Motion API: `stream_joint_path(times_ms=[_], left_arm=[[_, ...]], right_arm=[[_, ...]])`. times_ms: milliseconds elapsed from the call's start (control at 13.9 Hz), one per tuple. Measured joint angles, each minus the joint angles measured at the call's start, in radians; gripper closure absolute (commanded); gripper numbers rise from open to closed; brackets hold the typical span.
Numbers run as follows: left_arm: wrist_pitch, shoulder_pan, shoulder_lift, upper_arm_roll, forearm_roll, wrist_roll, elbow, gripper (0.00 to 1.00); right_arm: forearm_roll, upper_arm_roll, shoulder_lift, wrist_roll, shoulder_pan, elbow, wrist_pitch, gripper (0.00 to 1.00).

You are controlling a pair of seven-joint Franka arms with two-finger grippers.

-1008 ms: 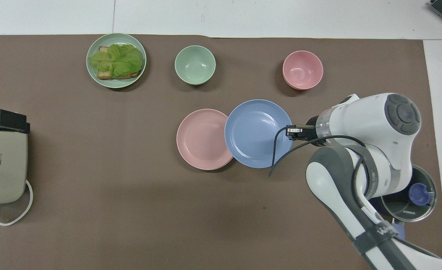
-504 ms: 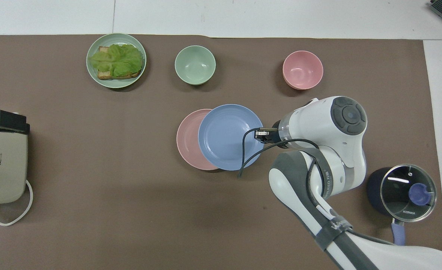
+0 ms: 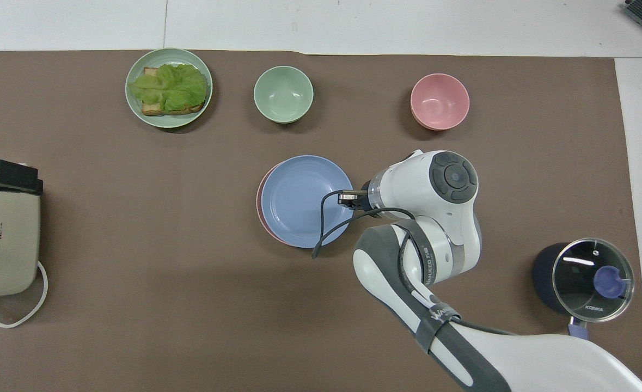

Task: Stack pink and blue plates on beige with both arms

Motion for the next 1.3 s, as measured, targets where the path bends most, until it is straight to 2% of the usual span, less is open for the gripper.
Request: stream_joint_path(times_ms=[432, 576, 648, 720, 792, 1080, 1296], left_arm=[[0.000, 0.000, 0.000, 0.000, 0.000, 0.000, 0.000, 0.00], [0.000, 0.000, 0.000, 0.000, 0.000, 0.000, 0.000, 0.00], [0.000, 0.000, 0.000, 0.000, 0.000, 0.000, 0.000, 0.00], [0.000, 0.000, 0.000, 0.000, 0.000, 0.000, 0.000, 0.00], [0.000, 0.000, 0.000, 0.000, 0.000, 0.000, 0.000, 0.00], [0.000, 0.000, 0.000, 0.000, 0.000, 0.000, 0.000, 0.00], [0.000, 0.000, 0.000, 0.000, 0.000, 0.000, 0.000, 0.00]], right_arm=[[0.000, 0.000, 0.023, -0.001, 0.008, 0.002, 0.002, 0.99], [0.000, 0.000, 0.023, -0.001, 0.010, 0.003, 0.004, 0.40], [0.000, 0.000, 0.023, -0.001, 0.010, 0.003, 0.005, 0.25], [0.000, 0.000, 0.023, -0.002, 0.011, 0.004, 0.006, 0.16], [0.000, 0.000, 0.023, -0.002, 0.012, 0.005, 0.006, 0.00], [0.000, 0.000, 0.017, -0.003, 0.019, 0.031, 0.018, 0.00], [0.000, -0.013, -0.043, -0.002, -0.001, 0.046, -0.003, 0.00]])
